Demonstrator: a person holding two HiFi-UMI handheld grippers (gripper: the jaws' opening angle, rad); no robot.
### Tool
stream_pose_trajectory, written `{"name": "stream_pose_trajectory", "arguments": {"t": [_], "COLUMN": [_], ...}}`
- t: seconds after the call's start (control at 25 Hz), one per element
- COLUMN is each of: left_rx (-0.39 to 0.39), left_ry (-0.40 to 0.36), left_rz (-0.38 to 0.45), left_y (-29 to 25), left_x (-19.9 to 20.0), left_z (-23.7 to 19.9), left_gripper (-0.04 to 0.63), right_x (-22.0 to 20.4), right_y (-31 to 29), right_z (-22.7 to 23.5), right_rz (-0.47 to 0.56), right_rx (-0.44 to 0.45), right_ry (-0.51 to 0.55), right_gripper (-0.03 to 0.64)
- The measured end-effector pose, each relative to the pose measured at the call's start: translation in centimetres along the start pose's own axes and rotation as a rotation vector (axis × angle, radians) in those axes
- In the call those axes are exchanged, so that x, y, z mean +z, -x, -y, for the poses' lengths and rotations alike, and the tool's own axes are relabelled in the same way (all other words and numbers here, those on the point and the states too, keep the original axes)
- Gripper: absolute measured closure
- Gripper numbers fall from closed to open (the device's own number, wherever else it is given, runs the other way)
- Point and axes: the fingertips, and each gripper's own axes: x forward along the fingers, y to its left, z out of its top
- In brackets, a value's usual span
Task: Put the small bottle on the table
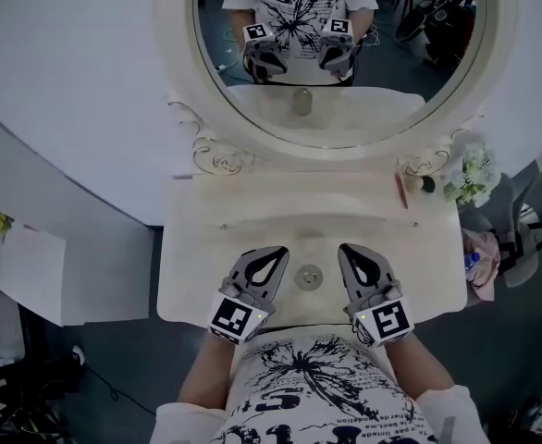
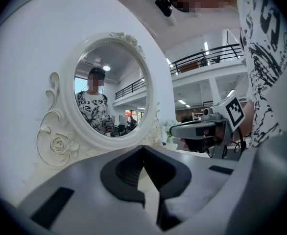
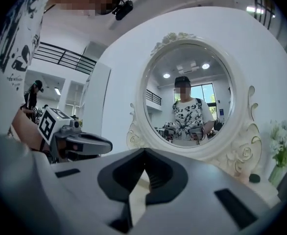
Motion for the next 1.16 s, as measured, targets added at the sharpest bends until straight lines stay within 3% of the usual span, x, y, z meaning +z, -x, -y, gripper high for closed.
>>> {"name": "stream_pose_trajectory", "arguments": {"t": [0.52,0.88,1.16], "left_rx": [0.003,0.007,0.024], "left_ry": [-0.046,-0.084,-0.075], "left_rz": [0.002,-0.046,-0.048], "left_y": [0.3,0.3,0.3], "left_x": [1.1,0.7,0.8], "left_z": [0.7,1.0,1.0], "left_gripper": [0.575,0.575,0.575], "right_x": [-0.4,-0.5,-0.7], "right_y": [0.5,0.3,0.3], "right_z": [-0.8,-1.3,-1.6], "right_rz": [-0.014,-0.013,-0.016], "right_rx": [0.007,0.024,0.036], "right_ry": [0.011,0.007,0.011], "right_gripper": [0.600,0.600,0.600]}}
